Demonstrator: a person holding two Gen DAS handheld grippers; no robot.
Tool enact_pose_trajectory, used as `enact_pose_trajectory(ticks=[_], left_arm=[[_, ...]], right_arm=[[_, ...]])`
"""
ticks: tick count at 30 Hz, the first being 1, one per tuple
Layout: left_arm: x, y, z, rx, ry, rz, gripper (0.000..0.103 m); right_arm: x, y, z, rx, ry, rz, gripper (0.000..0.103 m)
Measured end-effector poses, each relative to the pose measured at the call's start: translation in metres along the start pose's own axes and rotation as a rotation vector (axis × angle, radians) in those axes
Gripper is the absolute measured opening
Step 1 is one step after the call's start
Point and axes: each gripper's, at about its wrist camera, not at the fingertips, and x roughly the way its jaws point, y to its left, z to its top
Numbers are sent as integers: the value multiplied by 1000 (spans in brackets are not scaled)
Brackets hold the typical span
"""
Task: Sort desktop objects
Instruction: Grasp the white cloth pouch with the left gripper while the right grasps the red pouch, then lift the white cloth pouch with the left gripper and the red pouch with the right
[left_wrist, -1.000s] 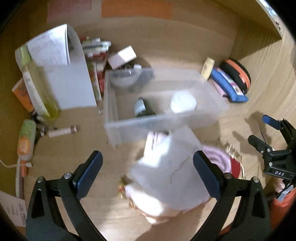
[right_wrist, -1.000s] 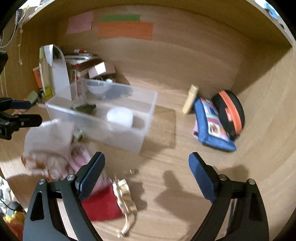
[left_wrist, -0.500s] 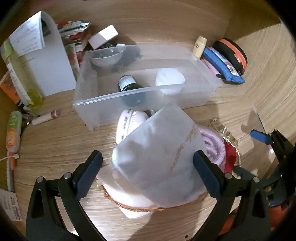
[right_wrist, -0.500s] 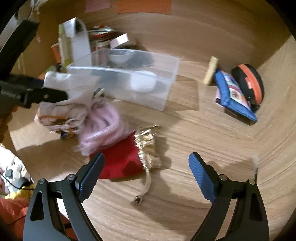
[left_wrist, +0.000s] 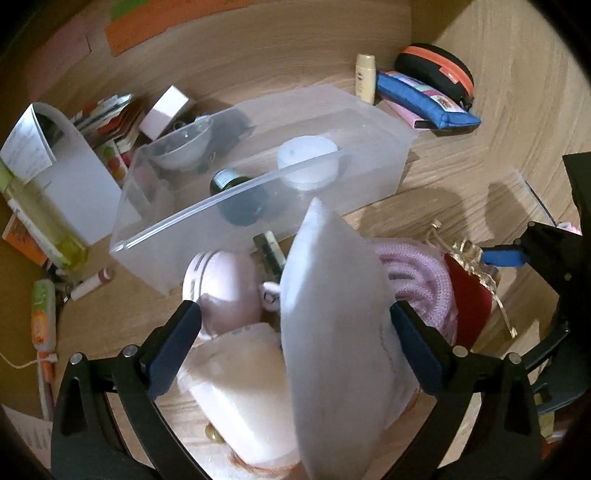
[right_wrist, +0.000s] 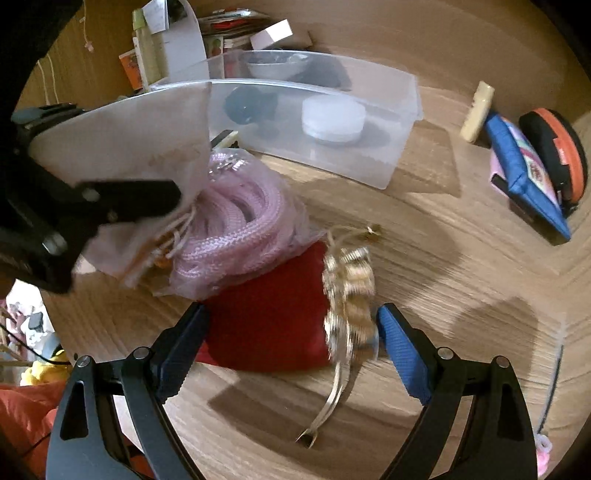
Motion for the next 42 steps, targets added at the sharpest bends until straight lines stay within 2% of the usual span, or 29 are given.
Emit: enact_pose_trajectory(ticks=[1,2,3,4,5,6,8,9,12,13,18,22,27,32,35,37,38,40,42], left_arm=[[-1,0,0,1,-10,-3,97],[-4,1,-1,4,-24,-1,92],[-8,1,-1,5,-37,5,76],[-12,2,-1,8,-49,10,59],[-16,4,-1,4,-57,8,53],[-18,7,0,-1,-61,-5,47],[-22,14,0,-21,-64,-31,42],[-24,17,0,-27,-66,-42,41],[-29,23,1,-47,-74,-62,26],[-32,26,1,-55,-80,-71,17],[-53,26,4,-46,-134,-85,5],[-63,27,9,-41,-169,-81,4],[-63,33,18,-67,-175,-125,4],[-56,24,16,-34,-116,-189,5],[-47,16,7,-10,-62,-219,15],[-41,9,0,12,-38,-212,28],[-39,6,-4,23,-28,-211,31],[-36,-2,-8,46,-26,-194,47],[-34,-8,-10,70,-23,-182,55]], right_arm=[[0,-1,0,1,-2,5,88],[-1,0,-1,0,-10,4,83],[-3,1,-3,-4,-19,6,78],[-5,2,-3,-8,-21,5,67],[-8,2,-4,-12,-23,5,58],[-10,2,-4,-13,-28,-3,53],[-16,-3,-5,-10,-35,-23,33],[-17,-3,-4,-7,-39,-31,29],[-24,-11,-6,16,-53,-20,22],[-25,-12,-6,19,-52,-26,19],[-31,-13,-7,18,-77,-61,15],[-45,-15,1,18,-117,-93,14],[-63,-24,10,42,-161,-132,14],[-82,-31,18,58,-215,-148,14],[-85,-33,23,64,-224,-150,14],[-84,-35,23,71,-222,-144,14],[-82,-36,24,78,-218,-133,14],[-80,-37,24,86,-211,-119,14],[-77,-37,24,92,-205,-106,14]])
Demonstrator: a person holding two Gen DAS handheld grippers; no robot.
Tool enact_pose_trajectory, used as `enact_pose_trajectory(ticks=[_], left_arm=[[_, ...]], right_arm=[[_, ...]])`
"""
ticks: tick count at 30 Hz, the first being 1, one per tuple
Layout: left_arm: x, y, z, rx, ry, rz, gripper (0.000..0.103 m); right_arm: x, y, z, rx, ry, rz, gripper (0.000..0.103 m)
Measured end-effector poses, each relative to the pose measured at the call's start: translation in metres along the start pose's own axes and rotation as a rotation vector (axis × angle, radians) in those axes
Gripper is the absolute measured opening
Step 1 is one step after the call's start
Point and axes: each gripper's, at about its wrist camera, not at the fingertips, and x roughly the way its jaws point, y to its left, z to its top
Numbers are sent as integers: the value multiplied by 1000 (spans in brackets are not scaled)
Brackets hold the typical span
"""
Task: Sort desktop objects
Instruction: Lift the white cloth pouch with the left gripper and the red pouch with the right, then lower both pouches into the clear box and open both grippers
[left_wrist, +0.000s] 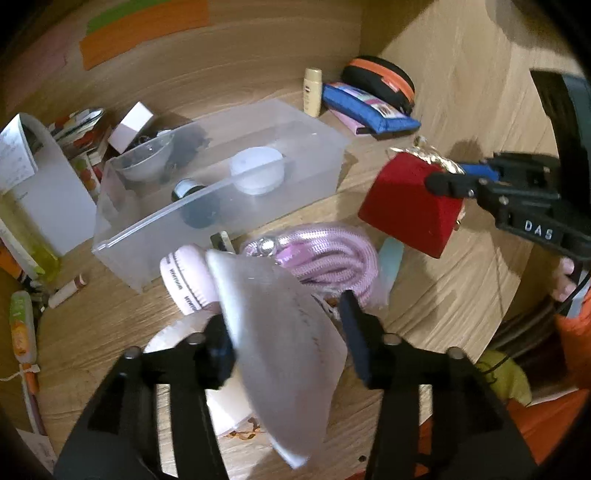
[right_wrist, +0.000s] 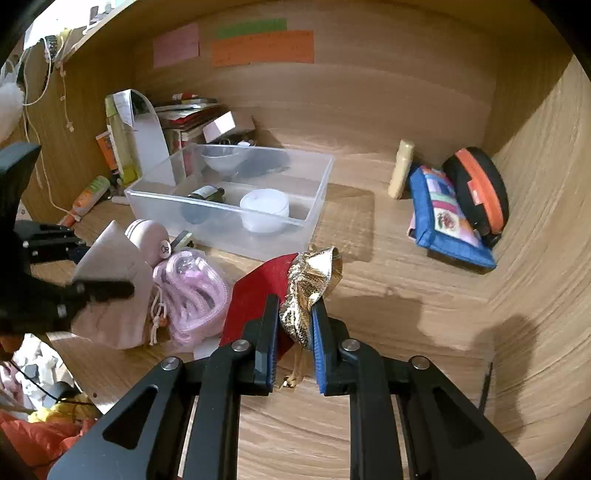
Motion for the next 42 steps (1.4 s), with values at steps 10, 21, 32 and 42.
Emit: enact_pose_trajectory(ticks=[10,21,32,42], left_arm=[[21,0,-6,10,87,-3,58],[-12,15,5,-81,-50,19,26],[-72,61,46,-213,-267,-28,26],[-65,88,75,-233,-307,8,26]], right_arm=[[0,3,-4,-4,-3,10,14],[-13,10,15,8,-63,22,14],[-20,14,61,36,-157,32,14],[12,19,90,62,-133,36,14]])
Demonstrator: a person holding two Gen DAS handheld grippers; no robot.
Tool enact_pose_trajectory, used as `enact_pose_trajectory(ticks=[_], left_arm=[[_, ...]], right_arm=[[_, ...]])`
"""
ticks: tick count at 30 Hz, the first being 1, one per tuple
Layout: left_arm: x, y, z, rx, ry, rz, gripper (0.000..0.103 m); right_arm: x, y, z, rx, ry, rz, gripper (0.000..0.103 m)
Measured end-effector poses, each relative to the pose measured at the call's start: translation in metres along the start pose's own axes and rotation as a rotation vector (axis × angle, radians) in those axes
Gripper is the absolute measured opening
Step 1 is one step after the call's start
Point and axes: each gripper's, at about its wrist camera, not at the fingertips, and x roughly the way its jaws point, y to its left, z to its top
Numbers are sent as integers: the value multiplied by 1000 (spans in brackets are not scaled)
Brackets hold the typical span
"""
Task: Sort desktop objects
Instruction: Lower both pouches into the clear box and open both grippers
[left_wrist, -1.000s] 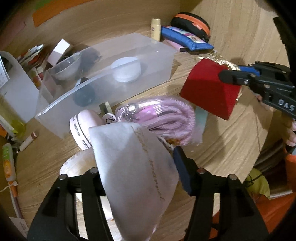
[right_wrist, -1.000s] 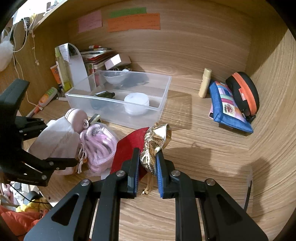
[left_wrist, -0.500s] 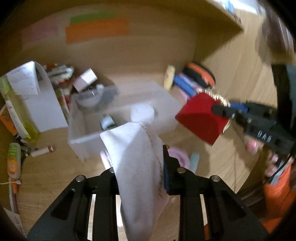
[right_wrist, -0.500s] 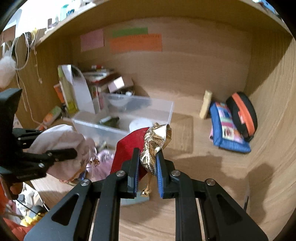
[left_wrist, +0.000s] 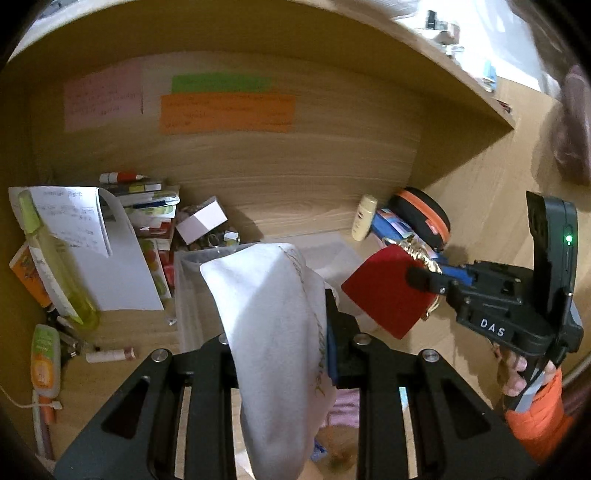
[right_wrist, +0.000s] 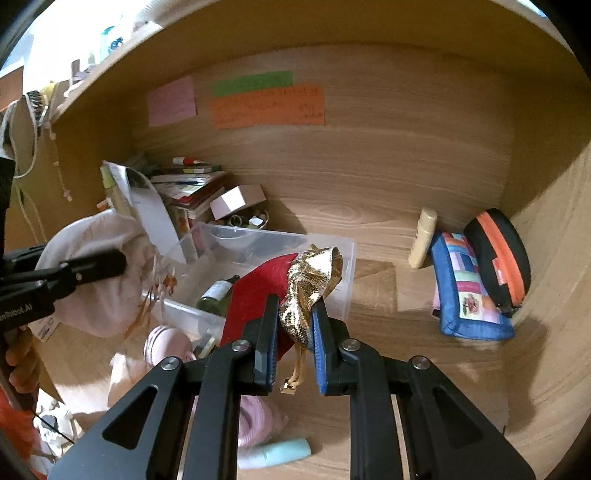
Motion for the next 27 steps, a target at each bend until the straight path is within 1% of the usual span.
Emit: enact_pose_trajectory(ticks=[5,12,16,23,27], left_arm=[[24,17,8,-24,29,7,26],[66,40,12,-48,95,25,26],[89,51,8,-57,138,35,26],[115,60,4,-57,178,33,26],[127,64,0,-62,196,27,27]], right_arm=[[24,2,9,1,27,2,14],[62,9,17,-15,81,14,14],[81,15,18,-45,114,9,14],[110,31,14,-103,167,14,14],[123,36,10,-131,190,-13,15]])
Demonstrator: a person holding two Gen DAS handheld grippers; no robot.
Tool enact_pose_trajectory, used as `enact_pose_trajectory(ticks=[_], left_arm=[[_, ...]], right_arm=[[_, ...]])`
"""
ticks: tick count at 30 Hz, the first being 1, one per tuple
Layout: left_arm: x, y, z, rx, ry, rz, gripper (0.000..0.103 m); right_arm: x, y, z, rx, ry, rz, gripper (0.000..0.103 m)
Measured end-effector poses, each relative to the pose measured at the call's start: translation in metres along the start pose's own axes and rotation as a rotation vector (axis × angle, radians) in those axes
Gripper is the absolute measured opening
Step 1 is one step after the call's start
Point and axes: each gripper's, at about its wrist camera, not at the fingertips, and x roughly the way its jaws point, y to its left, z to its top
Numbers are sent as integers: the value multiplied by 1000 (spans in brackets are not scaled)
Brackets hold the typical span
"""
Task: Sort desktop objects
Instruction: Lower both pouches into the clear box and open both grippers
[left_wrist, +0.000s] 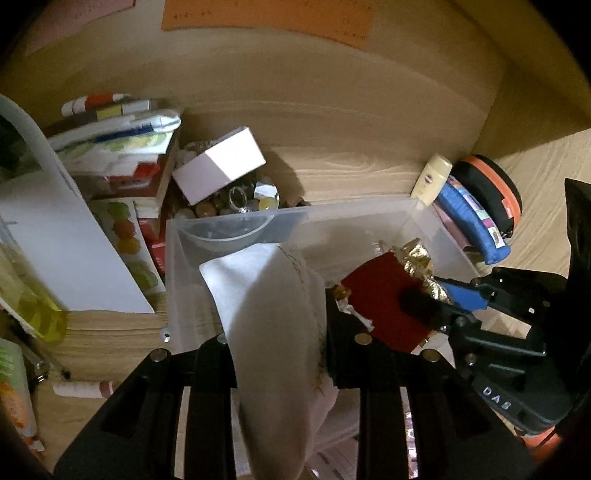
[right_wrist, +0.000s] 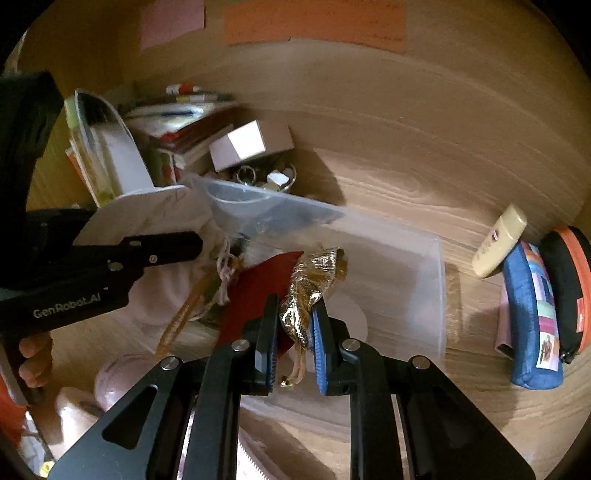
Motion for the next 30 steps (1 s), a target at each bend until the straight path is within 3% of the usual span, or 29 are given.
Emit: enact_pose_trajectory(ticks=[5,9,12,16,23,27,30], left_arm=[[12,2,-1,1,26,-15,28],[13,-1,-3,29,23,23,30],[11,1,-3,22,32,21,40],[3,-1,-4,39,2,38,58],[-29,-13,-5,67,-80,71,79],[-49,-17,-10,64,-117,93,92],[-64,-20,-18,64,-126,107,93]], right_arm=[[16,3,-1,-19,42,-1,15],[19,5,0,-27,49,-5,18],[17,5,0,-35,53,-16,20],[11,2,0,-22,50,-10,46],[-16,1,-6,-25,-7,-51,72],[-36,-1,-14,-21,-47,-80,78],[-52,-7,-21,2,-65,-81,79]])
